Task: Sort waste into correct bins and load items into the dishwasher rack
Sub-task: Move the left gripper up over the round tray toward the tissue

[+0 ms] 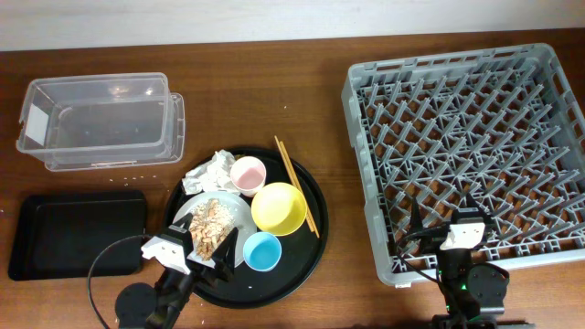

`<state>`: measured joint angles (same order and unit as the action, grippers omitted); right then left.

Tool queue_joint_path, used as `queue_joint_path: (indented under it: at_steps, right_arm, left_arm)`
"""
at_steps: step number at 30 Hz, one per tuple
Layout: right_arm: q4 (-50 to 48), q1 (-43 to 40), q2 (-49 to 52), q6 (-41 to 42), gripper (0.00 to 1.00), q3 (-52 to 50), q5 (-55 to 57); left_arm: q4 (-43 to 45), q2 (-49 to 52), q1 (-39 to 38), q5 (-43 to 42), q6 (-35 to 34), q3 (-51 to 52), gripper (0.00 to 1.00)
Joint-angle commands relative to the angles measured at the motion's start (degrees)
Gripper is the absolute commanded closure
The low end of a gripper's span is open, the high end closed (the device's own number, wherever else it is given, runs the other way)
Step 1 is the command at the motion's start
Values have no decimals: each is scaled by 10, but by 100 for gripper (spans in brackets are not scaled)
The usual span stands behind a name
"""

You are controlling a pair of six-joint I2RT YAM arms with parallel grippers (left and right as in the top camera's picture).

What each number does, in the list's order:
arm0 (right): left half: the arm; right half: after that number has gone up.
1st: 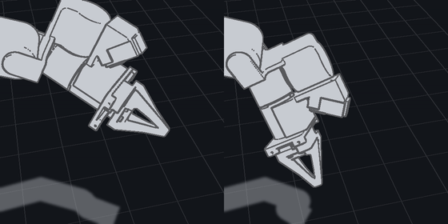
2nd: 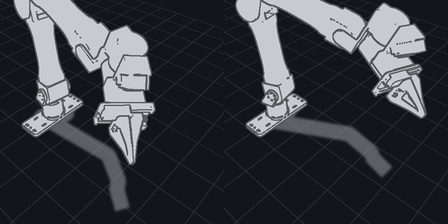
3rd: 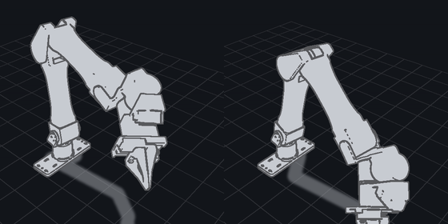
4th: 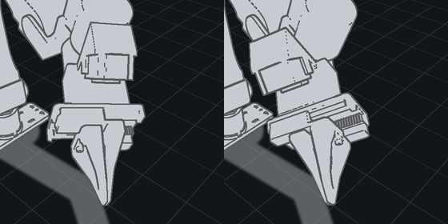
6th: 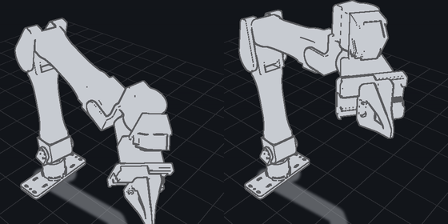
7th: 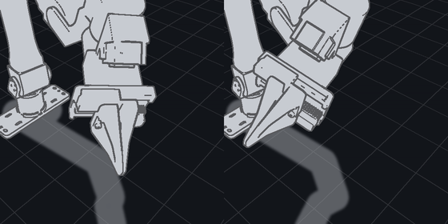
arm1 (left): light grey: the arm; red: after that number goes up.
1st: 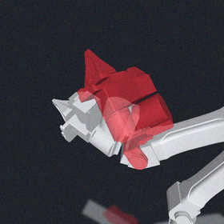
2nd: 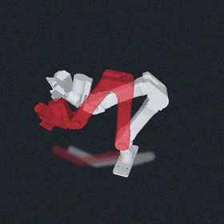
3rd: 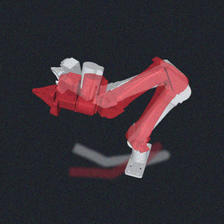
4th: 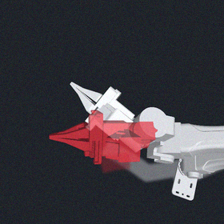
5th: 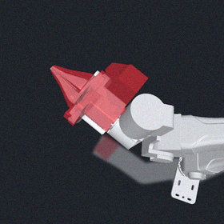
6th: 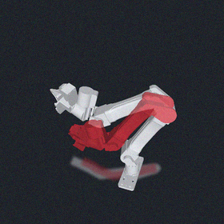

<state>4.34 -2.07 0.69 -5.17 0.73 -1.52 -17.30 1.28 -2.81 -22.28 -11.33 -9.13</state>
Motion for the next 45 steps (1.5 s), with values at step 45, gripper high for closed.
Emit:
queue_joint_path:
  at_steps: [45]
  right_arm:
    - [2, -3, -5, -4, 1, -4, 3]
  left_arm:
    - [-344, 603, 3, 199, -47, -508, 1]
